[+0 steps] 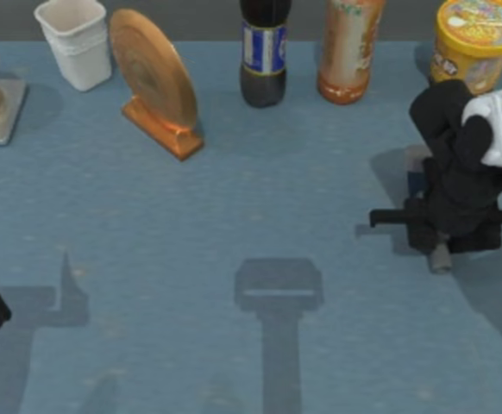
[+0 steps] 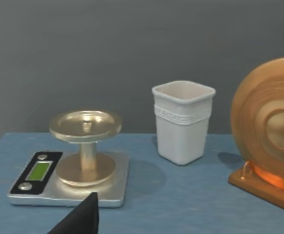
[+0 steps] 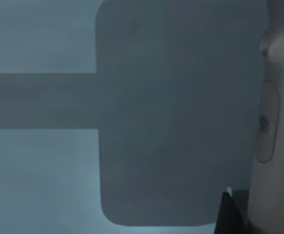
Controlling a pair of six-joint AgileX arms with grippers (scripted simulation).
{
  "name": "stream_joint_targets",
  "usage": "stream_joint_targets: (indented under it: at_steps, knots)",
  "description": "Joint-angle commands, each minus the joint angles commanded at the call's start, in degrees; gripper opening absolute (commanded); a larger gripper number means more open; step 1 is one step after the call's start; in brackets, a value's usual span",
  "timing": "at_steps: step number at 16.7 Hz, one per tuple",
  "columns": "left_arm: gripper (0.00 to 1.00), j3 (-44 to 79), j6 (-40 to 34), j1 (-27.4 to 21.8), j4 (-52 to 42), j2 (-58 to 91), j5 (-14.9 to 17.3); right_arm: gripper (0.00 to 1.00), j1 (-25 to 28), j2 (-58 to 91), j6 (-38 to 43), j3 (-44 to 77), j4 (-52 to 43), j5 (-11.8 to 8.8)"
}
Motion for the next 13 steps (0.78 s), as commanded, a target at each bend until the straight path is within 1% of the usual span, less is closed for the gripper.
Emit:
stream_joint_targets:
  at_steps: [2, 3, 4, 6, 9, 11, 13]
  knots:
    - [1.0, 0.0, 0.0, 0.0, 0.0, 0.0, 0.0, 0.0, 0.0, 0.0, 0.0, 0.0, 0.0, 0.0]
    - [1.0, 0.0, 0.0, 0.0, 0.0, 0.0, 0.0, 0.0, -0.17, -2.5, -1.18, 0.77, -1.34, 1.92]
    - [1.0, 0.0, 0.0, 0.0, 0.0, 0.0, 0.0, 0.0, -0.17, -2.51, -1.2, 0.75, -1.29, 1.89]
    - [1.0, 0.0, 0.0, 0.0, 0.0, 0.0, 0.0, 0.0, -0.06, -2.8, -1.71, 0.36, 0.55, 1.16]
    - [1.0, 0.0, 0.0, 0.0, 0.0, 0.0, 0.0, 0.0, 0.04, -4.08, -3.37, -1.18, 7.59, -1.45]
    - [1.0, 0.0, 0.0, 0.0, 0.0, 0.0, 0.0, 0.0, 0.0, -5.45, -4.9, -2.89, 14.77, -3.98]
    - [1.0, 0.0, 0.0, 0.0, 0.0, 0.0, 0.0, 0.0, -0.08, -7.05, -6.69, -5.1, 23.57, -6.96]
